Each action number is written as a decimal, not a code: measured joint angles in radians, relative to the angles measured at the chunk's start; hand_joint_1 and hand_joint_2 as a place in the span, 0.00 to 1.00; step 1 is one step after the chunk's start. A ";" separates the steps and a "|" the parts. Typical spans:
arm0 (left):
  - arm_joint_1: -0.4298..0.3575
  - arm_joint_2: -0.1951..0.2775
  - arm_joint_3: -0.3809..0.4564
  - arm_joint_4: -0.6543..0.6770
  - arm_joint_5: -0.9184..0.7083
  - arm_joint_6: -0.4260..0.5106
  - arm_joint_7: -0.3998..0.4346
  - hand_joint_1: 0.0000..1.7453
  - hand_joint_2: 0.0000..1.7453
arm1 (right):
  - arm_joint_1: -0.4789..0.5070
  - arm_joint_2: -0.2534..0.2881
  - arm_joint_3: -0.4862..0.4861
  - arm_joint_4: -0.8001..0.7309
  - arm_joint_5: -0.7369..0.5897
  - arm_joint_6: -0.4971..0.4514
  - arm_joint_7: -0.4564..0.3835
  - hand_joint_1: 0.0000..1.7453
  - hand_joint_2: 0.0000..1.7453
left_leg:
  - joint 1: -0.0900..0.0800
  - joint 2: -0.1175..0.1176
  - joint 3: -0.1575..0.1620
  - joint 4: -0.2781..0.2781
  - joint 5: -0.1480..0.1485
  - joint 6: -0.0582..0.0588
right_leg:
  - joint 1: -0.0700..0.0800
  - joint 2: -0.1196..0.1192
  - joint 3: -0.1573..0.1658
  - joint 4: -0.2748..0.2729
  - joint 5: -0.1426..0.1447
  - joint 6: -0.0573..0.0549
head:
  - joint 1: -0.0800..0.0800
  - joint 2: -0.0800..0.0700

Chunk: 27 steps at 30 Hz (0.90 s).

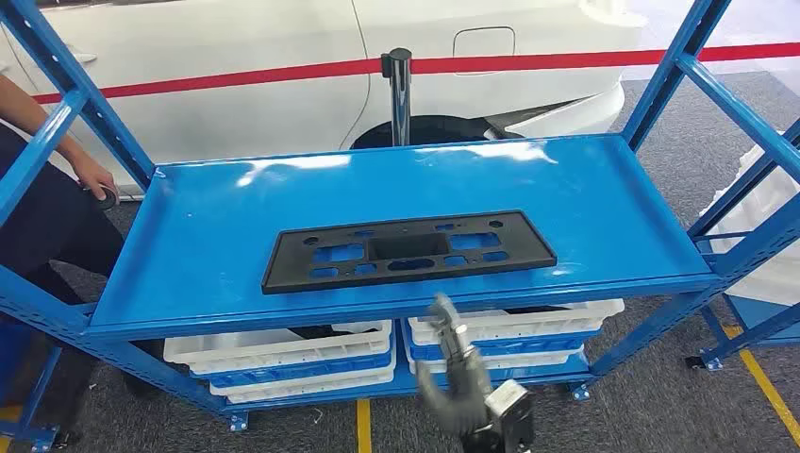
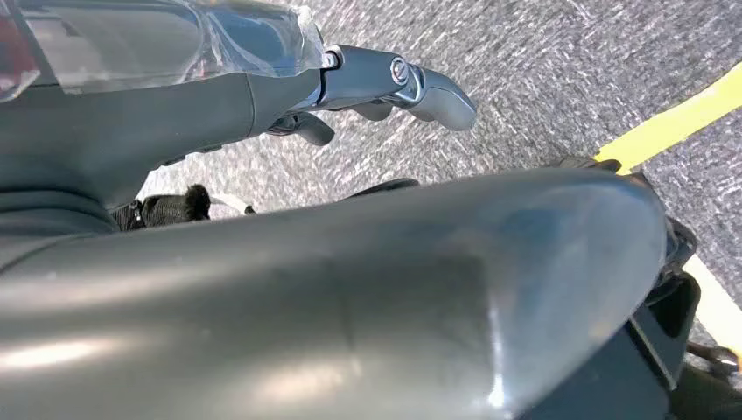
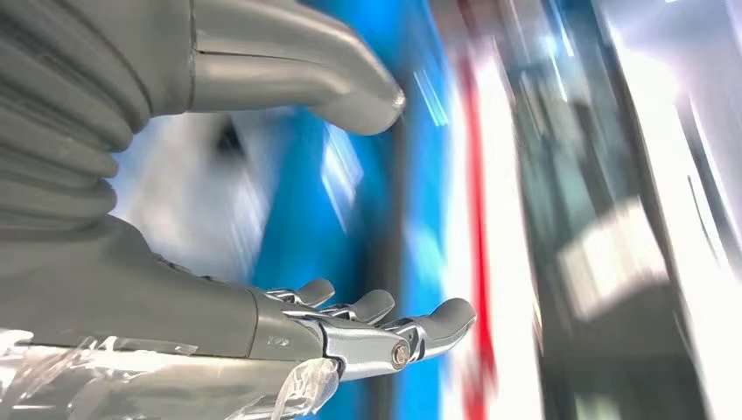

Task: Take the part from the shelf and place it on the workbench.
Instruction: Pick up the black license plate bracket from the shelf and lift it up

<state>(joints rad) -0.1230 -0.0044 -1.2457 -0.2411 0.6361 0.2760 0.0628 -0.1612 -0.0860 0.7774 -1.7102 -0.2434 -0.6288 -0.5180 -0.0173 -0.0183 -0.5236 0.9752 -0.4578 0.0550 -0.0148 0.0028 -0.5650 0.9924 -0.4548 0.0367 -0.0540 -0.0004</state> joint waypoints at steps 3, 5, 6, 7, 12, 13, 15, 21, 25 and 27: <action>0.003 -0.001 0.000 0.000 0.000 0.005 0.003 0.00 0.00 | 0.025 0.023 -0.048 -0.065 -0.001 -0.058 -0.034 0.00 0.00 | 0.001 0.000 0.001 -0.003 0.000 0.009 | 0.000 0.001 -0.001 -0.001 0.004 0.001 | -0.001 0.000; 0.003 -0.001 0.001 0.000 0.000 0.008 0.004 0.00 0.00 | 0.050 0.041 -0.090 -0.123 0.002 -0.066 -0.057 0.00 0.00 | 0.002 0.001 0.002 -0.006 0.000 0.012 | 0.003 0.002 -0.002 -0.002 0.004 0.001 | -0.001 0.000; 0.003 -0.001 0.001 0.000 -0.001 0.008 0.004 0.00 0.00 | 0.061 0.051 -0.108 -0.147 0.005 -0.066 -0.063 0.00 0.00 | 0.003 0.001 0.003 -0.008 0.001 0.012 | 0.004 0.002 -0.002 -0.002 0.003 0.000 | -0.001 0.000; 0.003 -0.001 0.001 0.000 -0.001 0.008 0.004 0.00 0.00 | 0.069 0.058 -0.123 -0.167 0.007 -0.066 -0.066 0.00 0.00 | 0.003 0.001 0.004 -0.010 0.001 0.011 | 0.004 0.002 -0.002 -0.002 0.003 -0.001 | -0.001 0.000; 0.003 -0.001 0.007 0.000 -0.006 0.009 0.004 0.00 0.00 | 0.098 0.087 -0.181 -0.244 0.112 -0.066 -0.073 0.00 0.00 | 0.005 0.001 0.006 -0.016 0.004 0.003 | 0.007 0.002 -0.002 -0.002 0.001 -0.007 | -0.001 0.000; 0.003 -0.001 0.008 0.000 -0.010 0.008 0.004 0.00 0.00 | 0.105 0.096 -0.191 -0.258 0.184 -0.066 -0.074 0.00 0.00 | 0.005 0.001 0.006 -0.017 0.004 0.002 | 0.007 0.002 -0.002 -0.002 0.001 -0.007 | -0.001 0.000; 0.002 -0.002 0.008 0.000 -0.019 0.008 0.004 0.00 0.00 | 0.119 0.118 -0.207 -0.281 0.348 -0.065 -0.081 0.00 0.25 | 0.006 0.001 0.006 -0.017 0.005 -0.003 | 0.008 0.002 -0.002 -0.002 0.001 -0.008 | -0.001 0.000; 0.001 -0.004 0.008 0.000 -0.037 0.002 0.004 0.00 0.00 | 0.171 0.223 -0.278 -0.338 0.705 -0.066 -0.163 0.00 1.00 | 0.007 0.001 0.006 -0.017 0.005 -0.010 | 0.008 0.002 -0.001 -0.002 0.001 -0.010 | -0.001 0.000; 0.001 -0.005 0.008 0.000 -0.054 -0.004 0.007 0.00 0.00 | 0.166 0.272 -0.330 -0.347 0.923 -0.066 -0.152 0.00 1.00 | 0.007 0.001 0.007 -0.017 0.006 -0.010 | 0.006 0.002 -0.001 -0.002 0.002 -0.011 | -0.001 0.000; 0.000 -0.005 0.008 0.000 -0.064 -0.008 0.007 0.00 0.00 | 0.143 0.289 -0.357 -0.347 1.118 -0.066 -0.129 0.00 1.00 | 0.006 0.002 0.007 -0.017 0.006 -0.010 | 0.005 0.002 0.000 -0.002 0.003 -0.012 | 0.000 0.000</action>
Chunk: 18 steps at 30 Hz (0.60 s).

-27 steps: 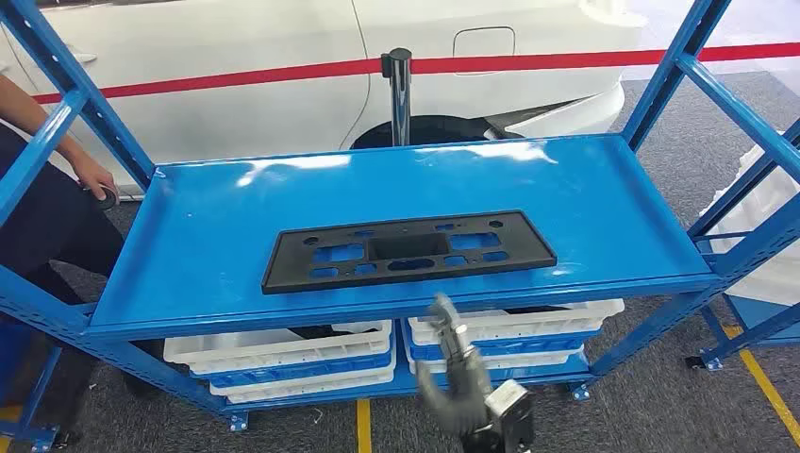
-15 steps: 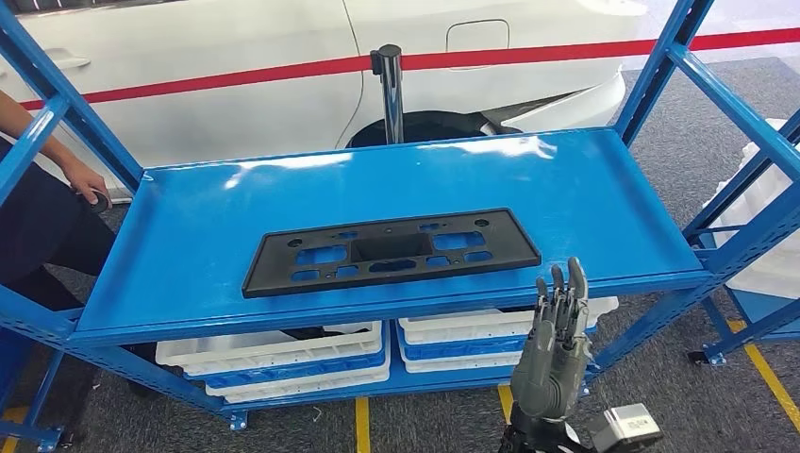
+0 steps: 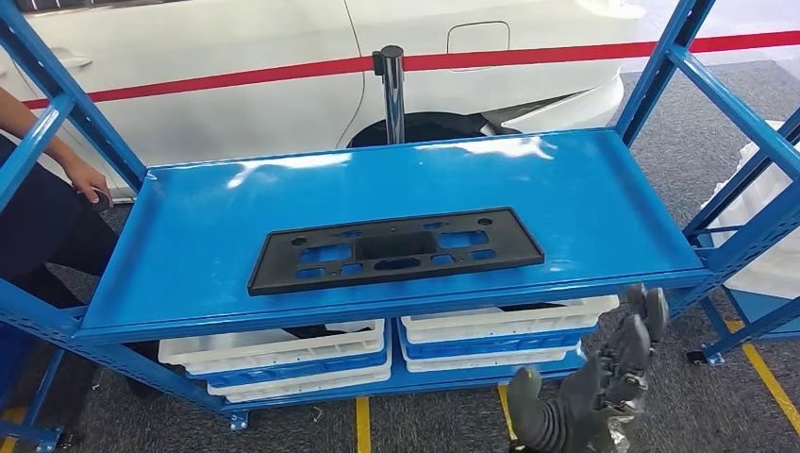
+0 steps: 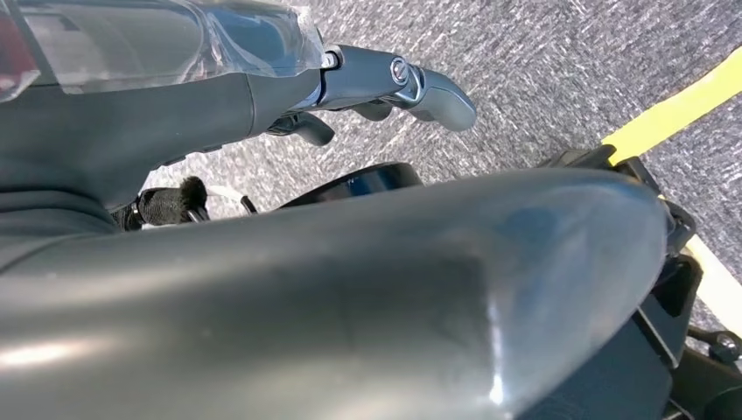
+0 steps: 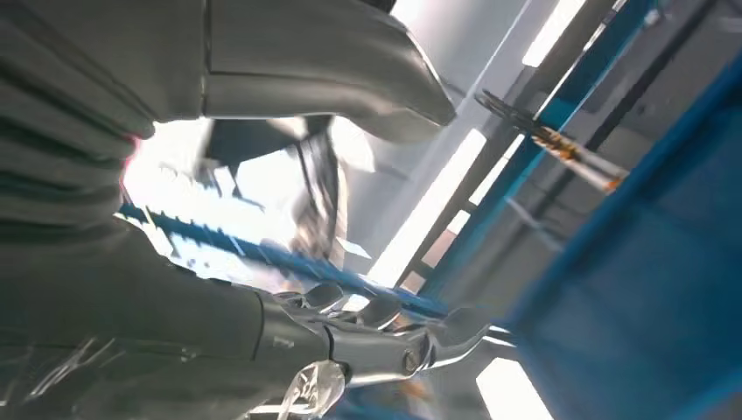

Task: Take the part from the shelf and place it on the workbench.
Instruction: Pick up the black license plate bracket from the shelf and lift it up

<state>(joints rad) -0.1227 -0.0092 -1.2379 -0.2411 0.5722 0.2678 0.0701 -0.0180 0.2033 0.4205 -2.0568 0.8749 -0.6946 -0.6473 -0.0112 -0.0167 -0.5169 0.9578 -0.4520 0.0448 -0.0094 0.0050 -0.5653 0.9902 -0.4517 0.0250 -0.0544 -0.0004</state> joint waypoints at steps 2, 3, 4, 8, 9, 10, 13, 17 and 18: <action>-0.001 0.000 0.000 0.000 -0.008 -0.003 0.000 0.00 0.00 | -0.029 0.008 -0.010 -0.001 0.218 0.000 0.062 0.00 1.00 | 0.000 0.000 0.000 0.000 0.000 0.000 | 0.000 0.000 0.001 0.000 0.001 0.000 | 0.000 0.000; -0.001 0.000 0.000 0.000 -0.012 -0.004 0.000 0.00 0.00 | -0.044 0.006 -0.001 -0.002 0.324 0.000 0.112 0.00 1.00 | 0.000 0.000 0.000 0.000 0.000 0.000 | 0.000 0.000 0.002 -0.001 0.001 0.000 | 0.000 0.000; -0.002 0.000 0.000 0.000 -0.015 -0.006 0.001 0.00 0.00 | -0.065 -0.004 0.019 -0.003 0.427 0.000 0.181 0.00 1.00 | 0.000 0.000 0.000 0.000 0.000 0.000 | 0.000 0.000 0.002 -0.001 0.001 0.000 | 0.000 0.000; -0.011 0.000 -0.004 0.000 -0.032 -0.020 0.008 0.00 0.00 | -0.198 -0.110 0.174 0.018 0.679 0.010 0.485 0.00 1.00 | 0.000 0.000 0.000 0.000 0.001 0.000 | -0.001 -0.001 0.002 -0.001 0.001 0.000 | -0.001 0.000; -0.013 0.000 -0.006 0.000 -0.036 -0.024 0.009 0.00 0.00 | -0.232 -0.136 0.214 0.031 0.690 0.022 0.526 0.00 1.00 | 0.000 0.000 0.000 0.000 0.001 -0.001 | -0.001 -0.001 0.002 -0.001 0.001 0.000 | -0.001 0.000; -0.016 0.000 -0.007 0.000 -0.039 -0.027 0.009 0.00 0.00 | -0.263 -0.160 0.251 0.045 0.694 0.039 0.557 0.00 1.00 | 0.000 0.000 0.000 0.000 0.001 -0.001 | -0.001 -0.001 0.002 -0.001 0.001 0.000 | -0.001 0.000; -0.024 0.000 -0.011 0.000 -0.047 -0.034 0.011 0.00 0.00 | -0.345 -0.218 0.367 0.097 0.701 0.091 0.640 0.00 1.00 | -0.001 -0.001 0.000 0.000 0.001 -0.001 | -0.001 -0.001 0.002 -0.001 0.002 -0.001 | -0.001 0.000; -0.029 0.000 -0.014 0.000 -0.049 -0.037 0.011 0.00 0.00 | -0.411 -0.274 0.496 0.151 0.702 0.112 0.689 0.00 1.00 | -0.001 -0.001 0.000 0.000 0.001 -0.001 | -0.001 -0.002 0.001 -0.001 0.002 -0.001 | 0.000 0.000; -0.029 0.000 -0.015 0.000 -0.049 -0.037 0.011 0.00 0.00 | -0.420 -0.284 0.517 0.160 0.702 0.114 0.690 0.00 1.00 | -0.001 -0.001 0.000 0.000 0.001 -0.001 | -0.001 -0.002 0.000 -0.001 0.002 -0.001 | 0.000 0.000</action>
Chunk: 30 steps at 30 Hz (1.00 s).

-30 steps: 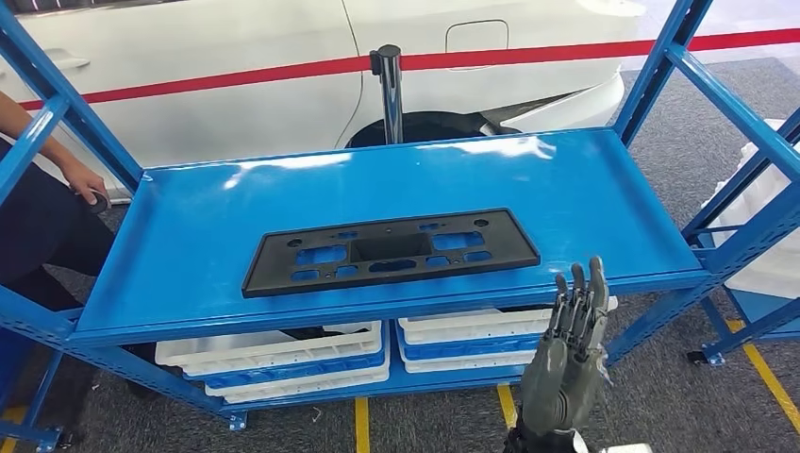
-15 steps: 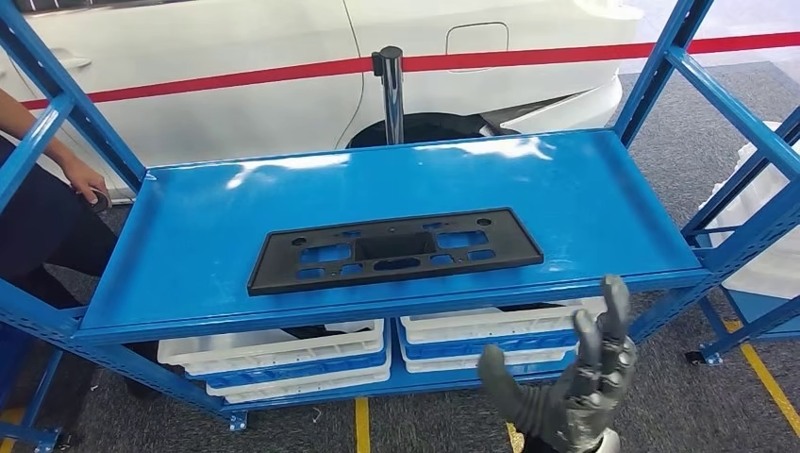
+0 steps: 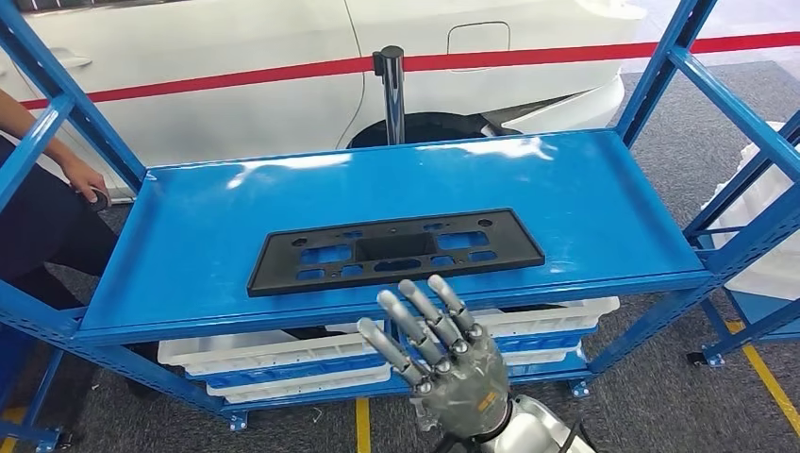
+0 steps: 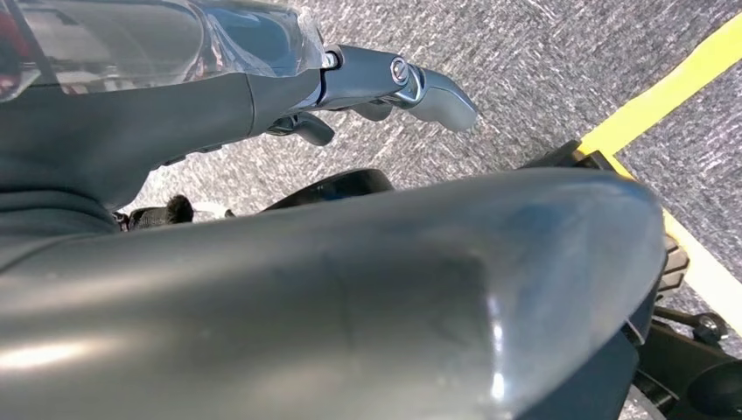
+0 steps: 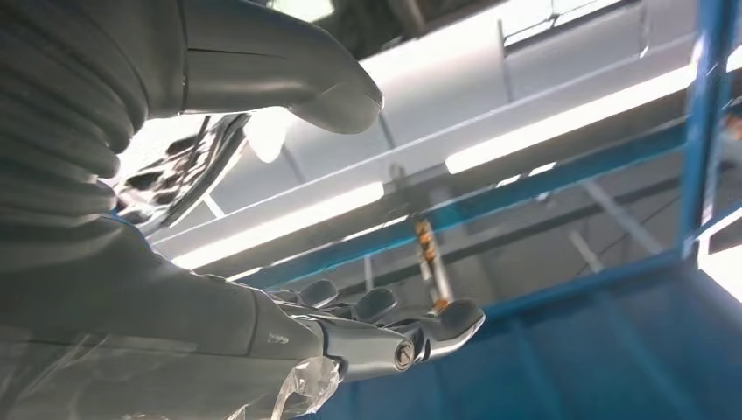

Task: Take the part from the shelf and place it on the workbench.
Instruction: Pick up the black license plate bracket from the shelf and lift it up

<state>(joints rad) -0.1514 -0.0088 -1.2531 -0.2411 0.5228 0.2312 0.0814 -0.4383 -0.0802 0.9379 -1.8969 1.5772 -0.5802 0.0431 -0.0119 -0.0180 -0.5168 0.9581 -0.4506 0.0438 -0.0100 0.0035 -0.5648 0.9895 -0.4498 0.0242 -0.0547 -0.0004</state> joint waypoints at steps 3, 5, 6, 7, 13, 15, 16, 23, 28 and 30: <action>0.000 0.000 -0.002 0.000 -0.002 -0.001 0.000 0.00 0.00 | -0.021 -0.023 0.057 0.026 -0.001 0.045 0.006 0.00 1.00 | 0.000 0.000 -0.001 0.000 0.000 0.000 | 0.000 0.000 -0.001 0.000 0.000 0.000 | 0.000 0.000; -0.001 0.000 -0.002 0.000 -0.005 -0.002 0.000 0.00 0.00 | -0.034 -0.036 0.093 0.045 -0.004 0.089 0.013 0.00 1.00 | 0.000 0.000 -0.001 0.000 0.000 0.000 | 0.000 0.000 -0.001 0.000 0.000 0.000 | 0.000 0.000; -0.002 0.000 -0.003 0.000 -0.007 -0.004 0.001 0.00 0.00 | -0.040 -0.041 0.110 0.055 -0.009 0.108 0.015 0.00 1.00 | 0.000 0.001 -0.001 0.000 0.000 0.000 | 0.000 0.000 -0.001 0.000 0.000 0.000 | 0.000 0.000; -0.002 0.000 -0.003 0.000 -0.009 -0.005 0.002 0.00 0.00 | -0.047 -0.045 0.125 0.066 -0.016 0.128 0.017 0.00 1.00 | 0.000 0.000 -0.001 0.000 0.000 0.000 | 0.000 0.000 -0.001 0.000 0.000 0.000 | 0.000 0.000; -0.004 0.000 -0.004 0.000 -0.018 -0.017 0.003 0.00 0.00 | -0.081 -0.063 0.197 0.119 -0.082 0.240 0.017 0.00 1.00 | 0.000 0.000 0.000 0.000 0.000 0.000 | 0.000 0.000 0.000 0.000 0.000 0.000 | 0.000 0.000; -0.005 0.000 -0.004 0.000 -0.019 -0.020 0.002 0.00 0.00 | -0.090 -0.066 0.212 0.131 -0.101 0.263 0.020 0.00 1.00 | 0.000 0.000 0.000 0.000 0.000 0.000 | 0.000 0.000 0.000 0.000 0.000 0.000 | 0.000 0.000; -0.006 0.000 -0.004 0.000 -0.019 -0.021 0.002 0.00 0.00 | -0.094 -0.067 0.219 0.137 -0.110 0.273 0.024 0.00 1.00 | 0.000 0.000 0.000 0.000 0.000 0.000 | 0.000 0.000 0.000 0.000 0.000 0.000 | 0.000 0.000; -0.009 0.000 -0.004 0.000 -0.017 -0.025 0.000 0.00 0.00 | -0.120 -0.074 0.239 0.168 -0.151 0.280 0.058 0.00 1.00 | 0.000 0.001 0.000 0.000 0.000 0.000 | 0.000 0.000 -0.001 0.000 0.000 0.000 | 0.000 0.000; -0.003 0.000 -0.003 0.000 0.013 -0.020 -0.019 0.00 0.00 | -0.142 -0.070 0.245 0.178 -0.168 0.267 0.064 0.00 1.00 | 0.000 0.000 -0.001 0.000 0.000 0.000 | 0.000 0.000 0.000 0.000 0.000 0.000 | 0.000 0.000; 0.001 0.001 -0.001 0.000 0.024 -0.019 -0.029 0.00 0.00 | -0.152 -0.064 0.247 0.185 -0.175 0.263 0.064 0.00 1.00 | 0.000 0.000 -0.001 0.000 0.000 0.000 | 0.000 0.000 0.000 0.000 0.000 0.000 | 0.000 0.000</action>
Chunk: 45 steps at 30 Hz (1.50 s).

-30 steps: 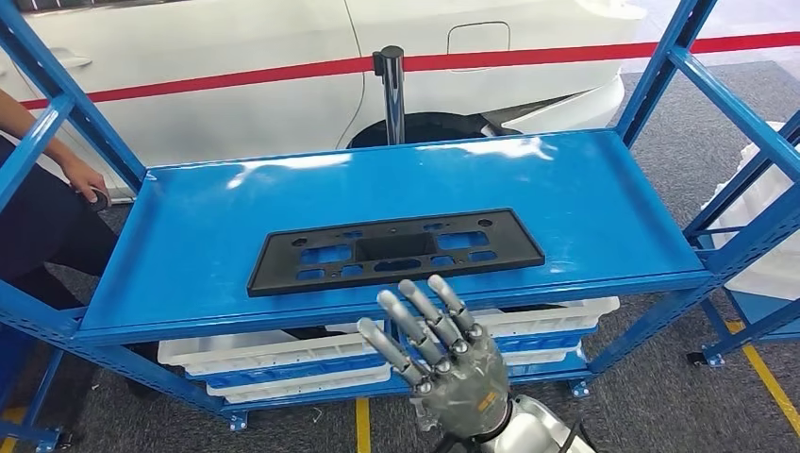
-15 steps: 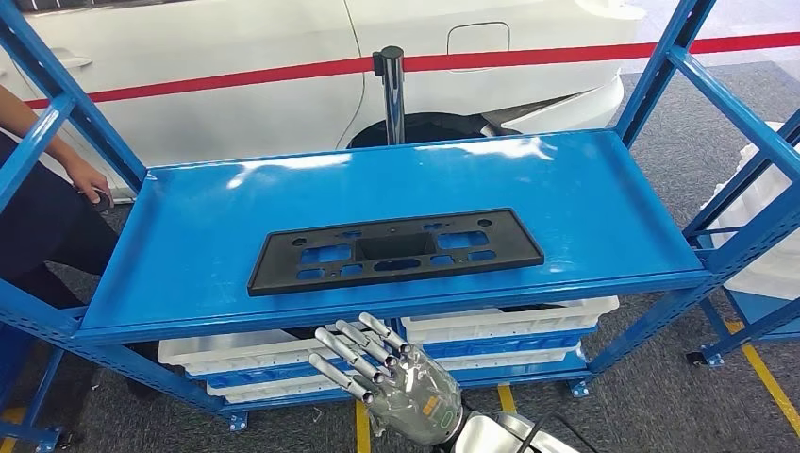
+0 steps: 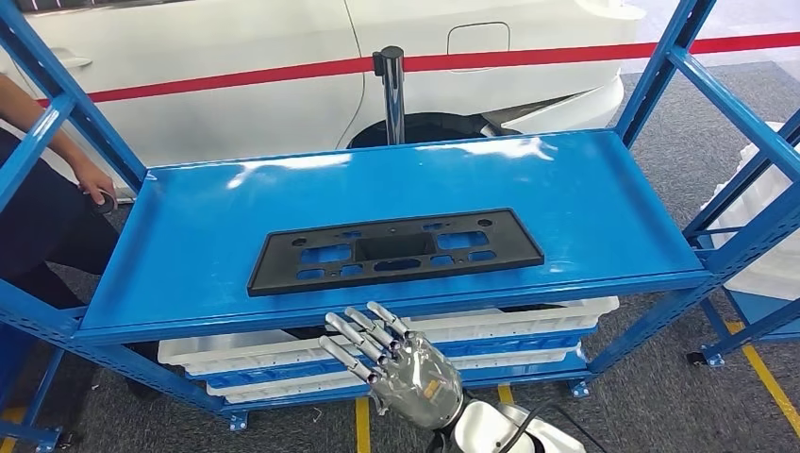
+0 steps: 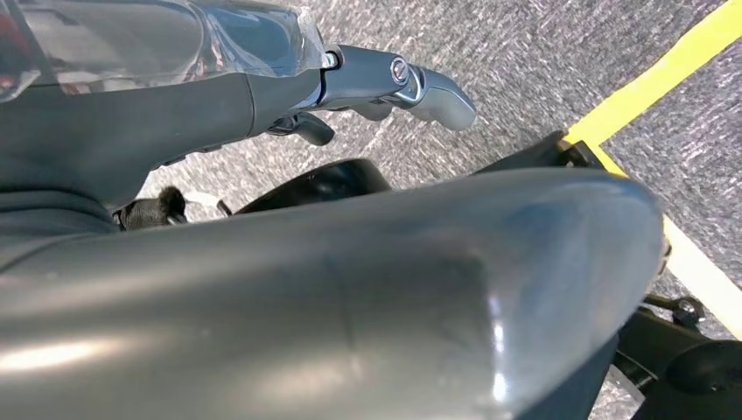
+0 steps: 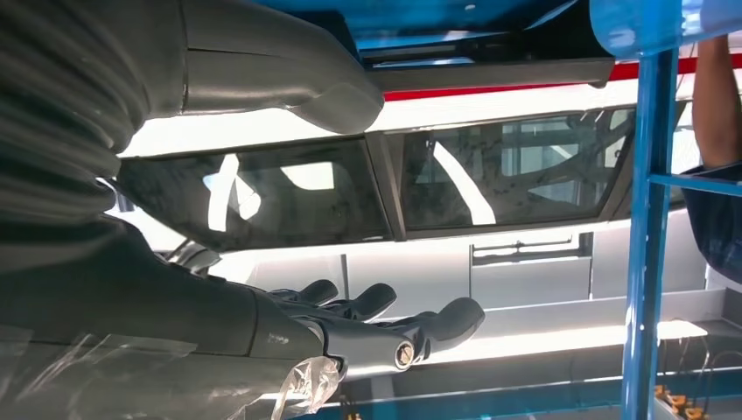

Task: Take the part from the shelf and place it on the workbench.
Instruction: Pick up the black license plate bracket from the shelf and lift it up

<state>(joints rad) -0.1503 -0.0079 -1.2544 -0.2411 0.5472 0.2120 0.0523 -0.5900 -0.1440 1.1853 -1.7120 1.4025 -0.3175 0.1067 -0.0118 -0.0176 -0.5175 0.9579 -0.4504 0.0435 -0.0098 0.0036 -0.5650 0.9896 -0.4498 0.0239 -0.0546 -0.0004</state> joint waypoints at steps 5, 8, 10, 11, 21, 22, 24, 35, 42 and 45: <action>0.007 0.007 0.006 0.000 0.031 -0.009 -0.012 0.00 0.00 | -0.040 0.031 0.016 0.032 -0.027 -0.017 -0.030 0.00 1.00 | 0.000 0.000 -0.001 0.000 0.000 0.000 | 0.000 0.000 0.000 0.000 0.000 0.000 | 0.000 0.000; 0.012 0.014 0.008 0.000 0.040 -0.022 -0.012 0.00 0.00 | -0.064 0.059 0.029 0.058 -0.039 -0.031 -0.054 0.00 1.00 | 0.000 0.000 0.000 0.000 0.000 0.000 | 0.000 0.000 0.000 0.000 0.000 0.000 | 0.000 0.000; 0.013 0.017 0.009 0.000 0.042 -0.026 -0.010 0.00 0.00 | -0.075 0.074 0.035 0.072 -0.041 -0.035 -0.060 0.00 1.00 | 0.000 0.000 0.000 0.000 0.000 0.000 | 0.000 0.000 0.000 0.000 0.000 0.000 | 0.000 0.000; 0.013 0.018 0.009 0.000 0.043 -0.028 -0.010 0.00 0.00 | -0.079 0.079 0.038 0.078 -0.041 -0.035 -0.061 0.00 1.00 | 0.000 0.000 0.000 0.000 0.000 0.000 | 0.000 0.000 0.000 0.000 0.000 0.000 | 0.000 0.000; 0.017 0.033 0.023 0.000 0.032 -0.042 0.010 0.00 0.00 | -0.113 0.118 0.076 0.118 0.007 -0.033 -0.036 0.00 1.00 | 0.000 0.000 0.000 0.000 0.000 0.000 | 0.000 0.000 0.000 0.000 0.000 0.000 | 0.000 0.000; 0.018 0.033 0.023 0.000 0.026 -0.042 0.011 0.00 0.00 | -0.113 0.115 0.078 0.117 0.021 -0.022 -0.027 0.00 1.00 | 0.000 0.000 0.000 0.000 0.000 0.000 | 0.000 0.000 -0.001 0.000 0.000 0.000 | 0.000 0.000; 0.018 0.031 0.023 0.000 0.012 -0.038 0.014 0.00 0.00 | -0.108 0.102 0.081 0.111 0.042 0.001 -0.010 0.00 1.00 | 0.000 0.000 0.001 0.000 0.000 0.000 | 0.000 0.000 -0.001 0.000 0.000 0.000 | 0.000 0.000; 0.017 0.022 0.023 0.000 -0.006 -0.023 0.032 0.00 0.00 | -0.066 -0.005 0.075 0.033 0.063 0.064 0.008 0.00 1.00 | 0.000 0.001 0.001 0.000 0.000 0.000 | 0.000 0.001 -0.001 0.000 0.000 0.000 | 0.000 0.000; 0.020 0.022 0.023 0.000 -0.006 -0.020 0.031 0.00 0.00 | -0.059 -0.034 0.054 0.021 0.054 0.098 0.043 0.00 1.00 | 0.000 0.001 0.001 0.000 0.000 0.000 | 0.000 0.001 0.000 0.000 0.000 0.000 | 0.000 0.000; 0.020 0.022 0.023 0.000 -0.006 -0.017 0.031 0.00 0.00 | -0.052 -0.050 0.030 0.021 0.051 0.094 0.082 0.00 1.00 | 0.000 0.001 0.001 0.000 0.000 0.000 | 0.000 0.001 0.000 0.000 0.000 0.000 | 0.000 0.000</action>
<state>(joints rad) -0.1305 0.0138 -1.2318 -0.2407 0.5409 0.1952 0.0834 -0.6420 -0.1941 1.2155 -1.6912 1.4538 -0.2238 0.1885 -0.0118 -0.0171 -0.5165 0.9582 -0.4502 0.0432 -0.0095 0.0043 -0.5652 0.9894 -0.4496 0.0239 -0.0542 -0.0004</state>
